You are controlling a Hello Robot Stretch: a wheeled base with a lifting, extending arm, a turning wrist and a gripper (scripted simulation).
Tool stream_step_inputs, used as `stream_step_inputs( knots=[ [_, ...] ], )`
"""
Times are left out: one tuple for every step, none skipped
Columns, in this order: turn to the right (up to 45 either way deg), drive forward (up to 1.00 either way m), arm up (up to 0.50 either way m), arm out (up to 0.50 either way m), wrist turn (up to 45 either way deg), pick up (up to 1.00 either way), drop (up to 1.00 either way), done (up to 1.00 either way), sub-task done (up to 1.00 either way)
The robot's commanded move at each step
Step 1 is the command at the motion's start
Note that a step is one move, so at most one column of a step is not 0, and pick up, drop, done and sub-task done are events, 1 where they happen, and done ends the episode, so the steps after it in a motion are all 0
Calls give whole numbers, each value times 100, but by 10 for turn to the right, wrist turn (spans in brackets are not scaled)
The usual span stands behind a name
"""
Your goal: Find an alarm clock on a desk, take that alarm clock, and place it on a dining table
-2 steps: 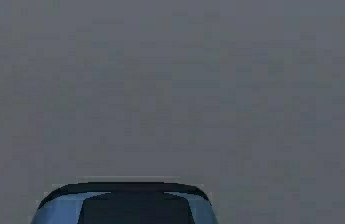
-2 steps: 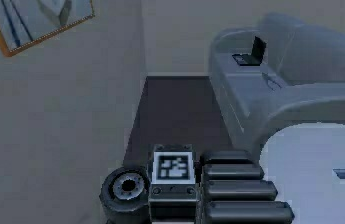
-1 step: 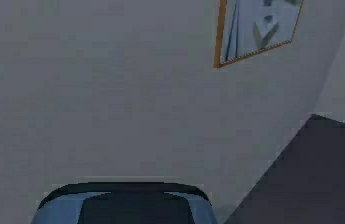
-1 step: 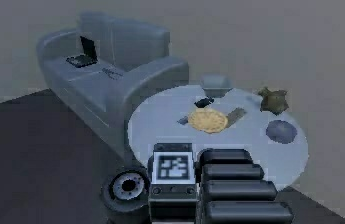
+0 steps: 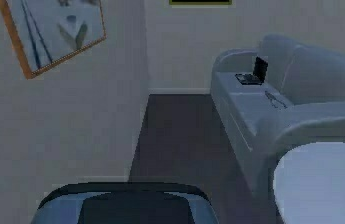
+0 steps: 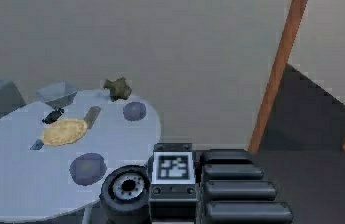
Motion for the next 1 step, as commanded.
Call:
stream_step_inputs(
  knots=[
    [60,0,0,0,0,0,0,0,0]
  ],
)
